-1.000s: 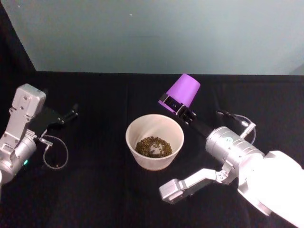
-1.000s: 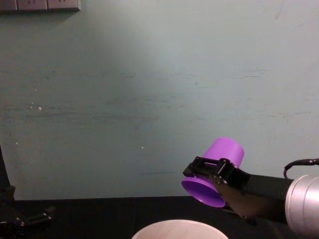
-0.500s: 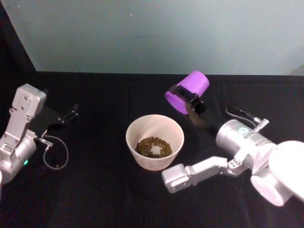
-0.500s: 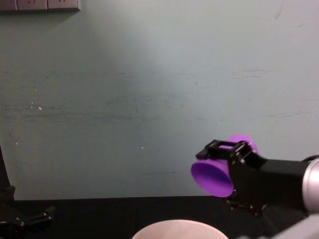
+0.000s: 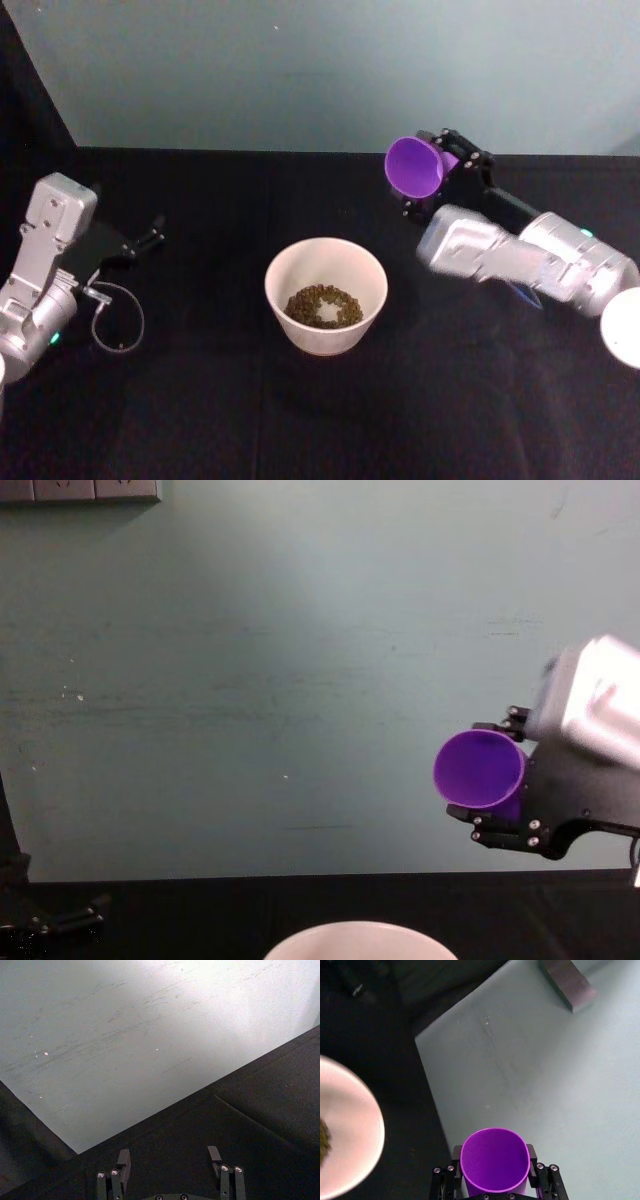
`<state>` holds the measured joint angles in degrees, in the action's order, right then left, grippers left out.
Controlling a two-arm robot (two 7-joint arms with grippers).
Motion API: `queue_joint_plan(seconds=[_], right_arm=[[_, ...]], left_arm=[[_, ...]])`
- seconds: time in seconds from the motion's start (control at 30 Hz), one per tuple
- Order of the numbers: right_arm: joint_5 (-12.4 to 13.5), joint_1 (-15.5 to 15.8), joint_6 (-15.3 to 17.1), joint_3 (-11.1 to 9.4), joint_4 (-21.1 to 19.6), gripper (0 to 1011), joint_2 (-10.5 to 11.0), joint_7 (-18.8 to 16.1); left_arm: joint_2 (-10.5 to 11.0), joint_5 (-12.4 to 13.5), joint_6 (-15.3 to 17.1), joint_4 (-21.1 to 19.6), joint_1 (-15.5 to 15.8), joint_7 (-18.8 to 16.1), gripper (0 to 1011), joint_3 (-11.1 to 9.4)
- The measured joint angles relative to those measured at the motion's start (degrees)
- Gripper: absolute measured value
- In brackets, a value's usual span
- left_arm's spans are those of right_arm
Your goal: Pick up the cup and pour the mung beans from the cup into the bowl.
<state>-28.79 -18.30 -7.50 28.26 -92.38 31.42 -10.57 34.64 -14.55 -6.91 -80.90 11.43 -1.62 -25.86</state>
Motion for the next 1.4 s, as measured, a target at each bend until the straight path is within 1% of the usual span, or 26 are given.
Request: queue_joint_plan(seconds=[0.03, 0.13, 0.17, 0.2, 0.23, 0.33, 0.37, 0.47, 0.5, 0.53, 0.57, 0.63, 0.67, 0.77, 0.8, 1.07, 1.4], right_arm=[[3.7, 0.2, -0.9, -1.3, 1.0, 734, -0.6, -1.5], [10.7, 0.5, -1.9, -3.6, 2.6, 734, -1.8, -4.5], [14.8, 0.7, -1.9, -4.9, 3.4, 734, -2.6, -6.4], [16.9, 0.8, -1.9, -5.7, 3.9, 735, -3.0, -7.2], [21.1, 1.0, -1.4, -7.1, 4.8, 735, -3.9, -9.2], [27.8, 1.4, 0.1, -9.4, 6.0, 734, -5.5, -12.0], [31.9, 1.6, 1.3, -10.7, 6.9, 734, -6.4, -13.8], [37.7, 1.9, 3.2, -12.5, 8.0, 734, -7.7, -15.9], [40.8, 2.0, 4.3, -13.5, 8.8, 734, -8.4, -16.9], [42.3, 2.0, 4.8, -14.0, 9.1, 734, -8.7, -17.4], [44.6, 2.0, 5.6, -14.6, 9.6, 734, -9.1, -18.0], [46.6, 2.1, 6.5, -15.2, 10.1, 735, -9.5, -18.4], [48.2, 2.1, 7.3, -15.7, 10.3, 734, -9.7, -18.6], [50.0, 2.2, 8.2, -16.1, 10.6, 735, -9.9, -18.7], [50.0, 2.2, 8.2, -16.1, 10.6, 735, -9.9, -18.7], [48.7, 2.1, 7.9, -15.6, 10.4, 734, -9.7, -18.5], [47.9, 2.1, 7.6, -15.4, 10.2, 734, -9.6, -18.3]], left_arm=[[0.0, 0.0, 0.0, 0.0, 0.0, 0.0, 1000, 0.0], [0.0, 0.0, 0.0, 0.0, 0.0, 0.0, 1000, 0.0], [0.0, 0.0, 0.0, 0.0, 0.0, 0.0, 1000, 0.0], [0.0, 0.0, 0.0, 0.0, 0.0, 0.0, 1000, 0.0], [0.0, 0.0, 0.0, 0.0, 0.0, 0.0, 1000, 0.0], [0.0, 0.0, 0.0, 0.0, 0.0, 0.0, 1000, 0.0], [0.0, 0.0, 0.0, 0.0, 0.0, 0.0, 1000, 0.0], [0.0, 0.0, 0.0, 0.0, 0.0, 0.0, 1000, 0.0], [0.0, 0.0, 0.0, 0.0, 0.0, 0.0, 1000, 0.0], [0.0, 0.0, 0.0, 0.0, 0.0, 0.0, 1000, 0.0], [0.0, 0.0, 0.0, 0.0, 0.0, 0.0, 1000, 0.0], [0.0, 0.0, 0.0, 0.0, 0.0, 0.0, 1000, 0.0], [0.0, 0.0, 0.0, 0.0, 0.0, 0.0, 1000, 0.0], [0.0, 0.0, 0.0, 0.0, 0.0, 0.0, 1000, 0.0], [0.0, 0.0, 0.0, 0.0, 0.0, 0.0, 1000, 0.0], [0.0, 0.0, 0.0, 0.0, 0.0, 0.0, 1000, 0.0], [0.0, 0.0, 0.0, 0.0, 0.0, 0.0, 1000, 0.0]])
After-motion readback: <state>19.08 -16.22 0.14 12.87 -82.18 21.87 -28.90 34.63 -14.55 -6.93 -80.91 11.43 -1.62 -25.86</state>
